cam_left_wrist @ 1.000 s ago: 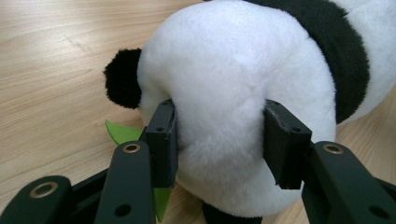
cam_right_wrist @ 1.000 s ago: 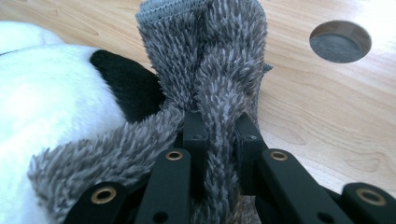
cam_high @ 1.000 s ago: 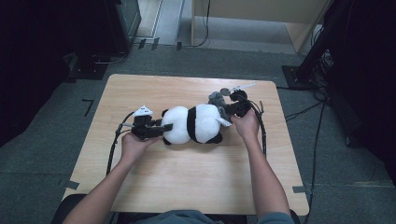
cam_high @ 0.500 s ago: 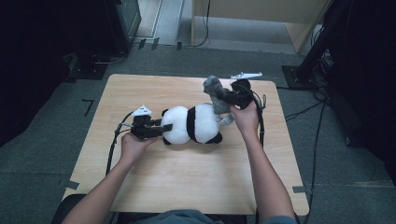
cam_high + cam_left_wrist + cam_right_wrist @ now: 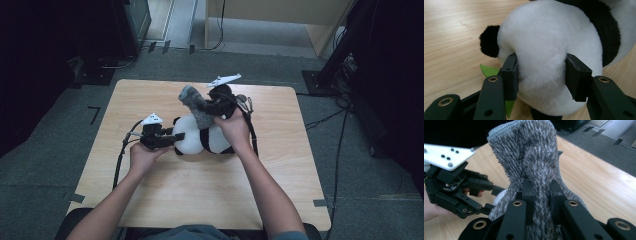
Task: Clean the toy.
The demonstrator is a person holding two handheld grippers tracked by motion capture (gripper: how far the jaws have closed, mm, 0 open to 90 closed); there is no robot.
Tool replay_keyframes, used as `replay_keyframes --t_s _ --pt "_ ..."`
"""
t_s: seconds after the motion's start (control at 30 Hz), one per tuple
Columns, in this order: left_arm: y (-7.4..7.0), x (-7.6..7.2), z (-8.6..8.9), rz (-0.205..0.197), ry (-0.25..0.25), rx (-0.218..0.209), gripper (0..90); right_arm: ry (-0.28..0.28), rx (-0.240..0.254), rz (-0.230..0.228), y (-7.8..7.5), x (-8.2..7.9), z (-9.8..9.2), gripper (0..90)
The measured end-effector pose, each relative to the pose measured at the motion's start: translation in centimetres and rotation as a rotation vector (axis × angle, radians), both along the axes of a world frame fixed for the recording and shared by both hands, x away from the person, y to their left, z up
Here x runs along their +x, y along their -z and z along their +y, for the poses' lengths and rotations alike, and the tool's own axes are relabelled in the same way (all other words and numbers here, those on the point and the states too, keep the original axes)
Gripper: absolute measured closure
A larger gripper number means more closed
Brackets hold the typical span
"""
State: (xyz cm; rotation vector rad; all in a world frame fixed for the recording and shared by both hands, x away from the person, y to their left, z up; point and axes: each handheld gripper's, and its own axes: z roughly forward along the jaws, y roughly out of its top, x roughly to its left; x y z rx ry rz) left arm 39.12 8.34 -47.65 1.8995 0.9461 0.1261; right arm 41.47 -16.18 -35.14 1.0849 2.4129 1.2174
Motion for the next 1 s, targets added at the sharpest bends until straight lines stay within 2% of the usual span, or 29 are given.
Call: replay_keyframes --t_s 0.2,0.3,0.43,0.53,0.67,0.87,1.0 --pt "0.0 0.0 0.0 -0.003 -0.003 0.001 51.4 -0.065 -0.013 0.035 2.1 -0.1 3.8 80.2" --pt "-0.1 -0.1 0.0 -0.004 -0.004 0.011 51.8 -0.084 -0.036 0.059 3.2 -0.1 5.4 80.1" --pt "0.0 -0.1 -0.2 0.003 -0.013 0.023 52.9 -0.084 -0.131 0.076 5.1 -0.2 6.7 79.7" --pt "0.0 -0.1 -0.3 0.009 -0.019 0.031 54.0 -0.081 -0.117 0.071 5.7 -0.2 6.3 79.9" --pt "-0.1 -0.2 -0.6 0.001 -0.02 0.05 54.5 -0.074 -0.115 0.077 5.6 -0.2 5.2 79.8" --pt "-0.1 -0.2 -0.6 -0.001 -0.019 0.051 54.6 -0.016 -0.118 0.066 5.0 -0.5 2.0 79.5" --pt "-0.2 -0.3 -0.7 -0.009 -0.019 0.055 54.5 0.026 -0.091 0.069 4.7 -0.5 -0.3 79.9"
